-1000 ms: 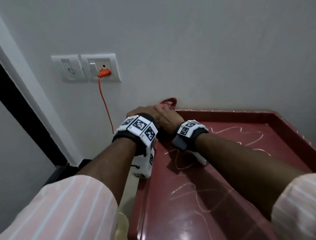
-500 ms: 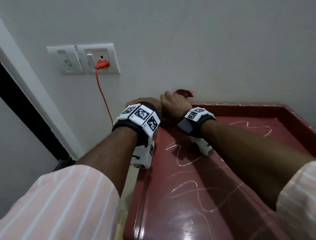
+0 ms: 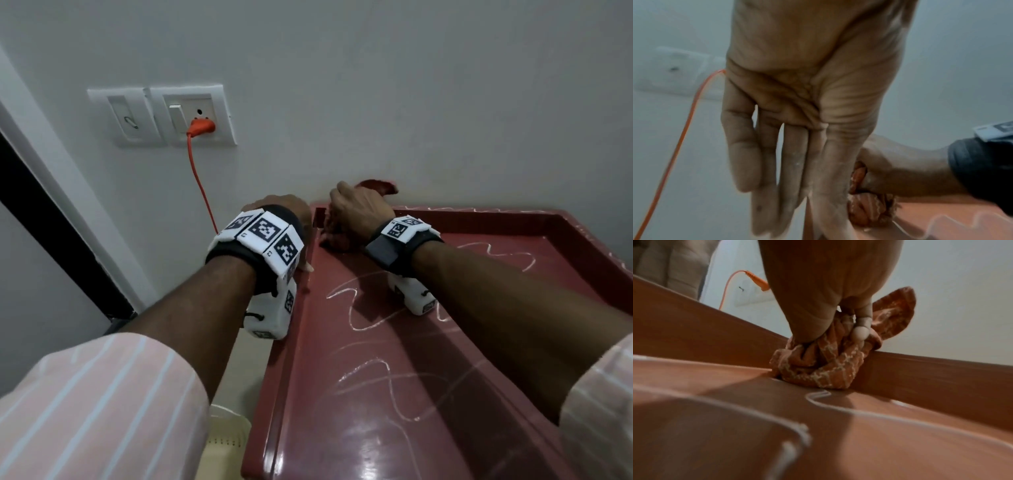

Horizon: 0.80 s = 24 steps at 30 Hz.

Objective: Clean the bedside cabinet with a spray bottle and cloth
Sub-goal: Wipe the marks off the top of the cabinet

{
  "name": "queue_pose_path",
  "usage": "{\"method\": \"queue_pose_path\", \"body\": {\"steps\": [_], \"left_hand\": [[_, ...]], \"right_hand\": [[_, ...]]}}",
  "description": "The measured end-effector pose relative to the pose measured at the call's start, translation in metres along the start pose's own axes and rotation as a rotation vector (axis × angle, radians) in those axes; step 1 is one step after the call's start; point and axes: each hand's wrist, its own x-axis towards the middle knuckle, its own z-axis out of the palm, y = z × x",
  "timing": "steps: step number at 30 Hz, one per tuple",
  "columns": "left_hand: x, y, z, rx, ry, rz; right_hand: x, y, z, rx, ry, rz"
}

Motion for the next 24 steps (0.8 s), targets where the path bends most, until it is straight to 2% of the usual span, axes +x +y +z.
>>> {"method": "queue_pose_path", "body": {"steps": [2, 4, 6, 8, 11, 13, 15, 16, 18, 21, 24], "left_hand": [[-0.011, 0.010, -0.006, 0.050, 0.013, -0.005], [-0.020, 0.023, -0.008, 0.061, 0.023, 0.092], [-0.019, 0.039, -0.009, 0.042, -0.006, 0.161], [-0.008, 0.054, 0.000, 0.019, -0.049, 0.166], [0.012, 0.083, 0.024, -0.026, -0.028, 0.143], [0.019, 0.097, 0.040, -0.107, -0.024, 0.044], [0.027, 0.103, 0.045, -0.083, -0.051, 0.042], [0.032, 0.104, 0.044, -0.083, -0.070, 0.058], [0.034, 0.104, 0.040, -0.077, -0.116, 0.090], [0.036, 0.104, 0.039, -0.061, -0.081, 0.103], [0.035, 0.102, 0.040, 0.013, -0.101, 0.109]], "right_hand": [[-0.025, 0.029, 0.000, 0.043, 0.027, 0.089], [-0.057, 0.061, -0.003, 0.063, 0.017, 0.220], [-0.081, 0.083, -0.006, 0.066, -0.032, 0.396], [-0.089, 0.087, -0.010, 0.093, -0.136, 0.464], [-0.079, 0.068, -0.020, 0.253, -0.230, 0.313], [-0.066, 0.056, -0.019, 0.178, -0.170, 0.138], [-0.051, 0.047, -0.021, 0.078, -0.127, -0.028], [-0.046, 0.049, -0.022, 0.020, -0.134, -0.057], [-0.041, 0.058, -0.019, -0.026, -0.128, -0.044], [-0.063, 0.084, -0.006, 0.048, -0.091, 0.001], [-0.096, 0.127, 0.004, 0.165, -0.078, 0.200]]}}
